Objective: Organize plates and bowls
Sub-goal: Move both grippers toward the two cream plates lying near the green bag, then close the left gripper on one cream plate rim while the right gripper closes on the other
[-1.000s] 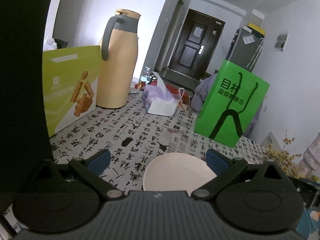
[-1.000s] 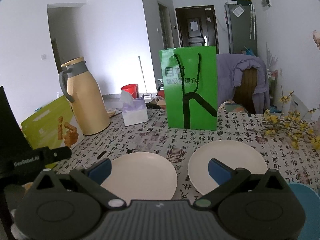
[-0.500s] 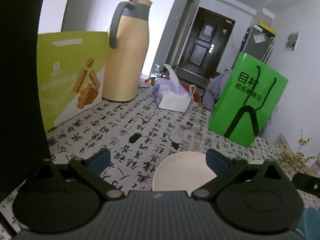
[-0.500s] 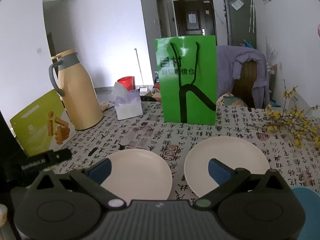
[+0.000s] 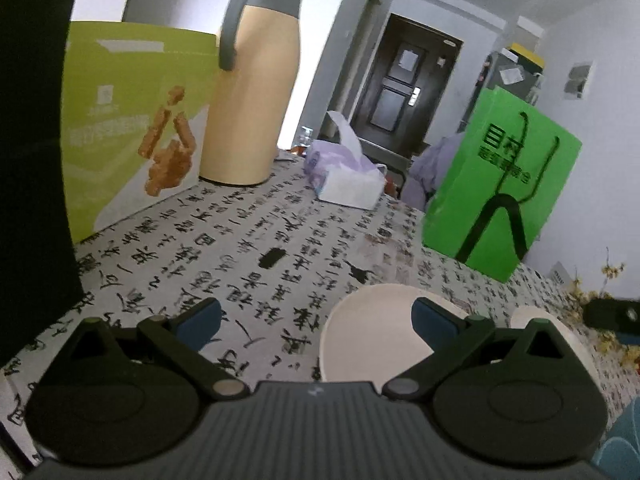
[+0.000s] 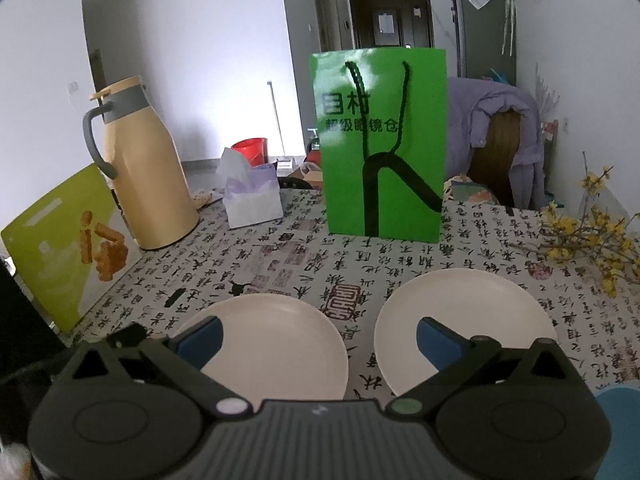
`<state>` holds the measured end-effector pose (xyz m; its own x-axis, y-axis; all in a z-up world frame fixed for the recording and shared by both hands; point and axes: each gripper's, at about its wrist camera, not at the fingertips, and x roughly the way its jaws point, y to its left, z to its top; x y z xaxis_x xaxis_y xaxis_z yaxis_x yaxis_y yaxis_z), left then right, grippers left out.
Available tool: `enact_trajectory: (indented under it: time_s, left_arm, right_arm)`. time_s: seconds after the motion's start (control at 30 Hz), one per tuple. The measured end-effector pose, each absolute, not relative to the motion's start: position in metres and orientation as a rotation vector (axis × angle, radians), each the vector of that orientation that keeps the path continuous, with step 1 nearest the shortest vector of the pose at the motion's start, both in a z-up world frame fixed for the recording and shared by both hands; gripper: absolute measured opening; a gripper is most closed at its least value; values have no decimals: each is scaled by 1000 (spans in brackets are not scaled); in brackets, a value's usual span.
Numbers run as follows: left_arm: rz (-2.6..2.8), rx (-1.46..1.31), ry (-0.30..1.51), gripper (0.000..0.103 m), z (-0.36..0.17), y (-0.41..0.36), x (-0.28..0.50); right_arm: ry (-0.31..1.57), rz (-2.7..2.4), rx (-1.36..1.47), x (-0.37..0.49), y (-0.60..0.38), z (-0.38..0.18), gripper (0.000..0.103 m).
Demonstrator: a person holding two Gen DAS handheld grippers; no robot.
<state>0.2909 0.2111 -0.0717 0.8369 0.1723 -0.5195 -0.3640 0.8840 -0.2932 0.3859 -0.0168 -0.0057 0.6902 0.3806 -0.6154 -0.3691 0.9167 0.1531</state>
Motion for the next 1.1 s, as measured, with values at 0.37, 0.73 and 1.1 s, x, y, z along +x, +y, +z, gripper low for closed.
enact_trajectory:
  time_s: [0.37,0.73,1.1]
  left_arm:
    - [269,-436,548,103,-80,217,293]
    - [269,-420,579,102,-86,216,298]
    - [246,-396,613,91,-95,209,306]
  right_arm:
    - [745,414,-22,400,3,-17,102]
    - [851,429,-85,417,22,-39,86]
    - [1028,352,-65,443,20,-72,67]
